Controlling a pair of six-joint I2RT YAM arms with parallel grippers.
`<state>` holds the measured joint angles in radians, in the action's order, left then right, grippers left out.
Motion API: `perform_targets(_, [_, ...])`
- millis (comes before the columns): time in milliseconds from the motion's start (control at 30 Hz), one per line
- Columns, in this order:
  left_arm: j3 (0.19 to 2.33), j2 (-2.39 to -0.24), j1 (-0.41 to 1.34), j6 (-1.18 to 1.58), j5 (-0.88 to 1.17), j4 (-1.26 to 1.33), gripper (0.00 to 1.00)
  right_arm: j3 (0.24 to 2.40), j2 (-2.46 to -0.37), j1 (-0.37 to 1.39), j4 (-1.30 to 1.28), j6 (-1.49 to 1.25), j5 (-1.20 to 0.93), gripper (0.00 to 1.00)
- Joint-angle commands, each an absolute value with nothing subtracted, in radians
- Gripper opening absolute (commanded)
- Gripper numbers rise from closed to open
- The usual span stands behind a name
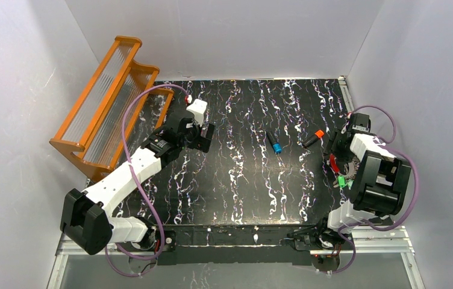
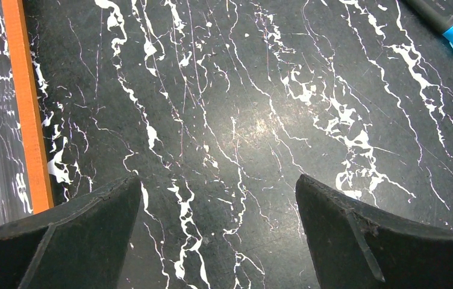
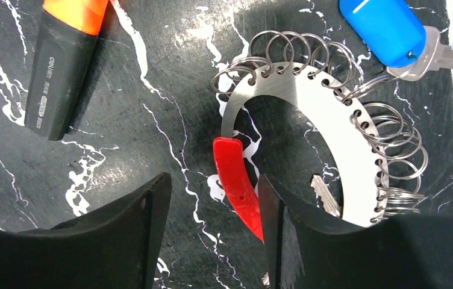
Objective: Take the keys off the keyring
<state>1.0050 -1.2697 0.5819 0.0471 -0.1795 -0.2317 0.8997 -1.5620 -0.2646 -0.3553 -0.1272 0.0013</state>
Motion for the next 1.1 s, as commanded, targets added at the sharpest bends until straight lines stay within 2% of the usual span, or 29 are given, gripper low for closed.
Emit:
perform_targets(0, [0.992,-1.237,0.588,0.032,-0.189,-0.217,0.98,0.895,-1.596,-0.270,-0.313,-0.088,-0.017,0.61])
perform_targets(200, [0.985,-1.221,0.588,0.028,-0.195,-0.209,0.98,0.882,-1.611,-0.268,-0.326,-0.089,-0.009,0.51])
perform_targets(467, [0.982,-1.212,0.586,0.025,-0.187,-0.203,0.98,0.861,-1.586,-0.249,-0.343,-0.114,0.011,0.42])
perform_targets(900, [0.968,-1.196,0.570,0.021,-0.177,-0.183,0.98,0.911,-1.625,-0.216,-0.392,-0.100,0.045,0.44])
perform_targets(1067, [0.965,-1.193,0.566,0.020,-0.173,-0.176,0.98,0.955,-1.688,-0.132,-0.445,-0.099,0.100,0.41])
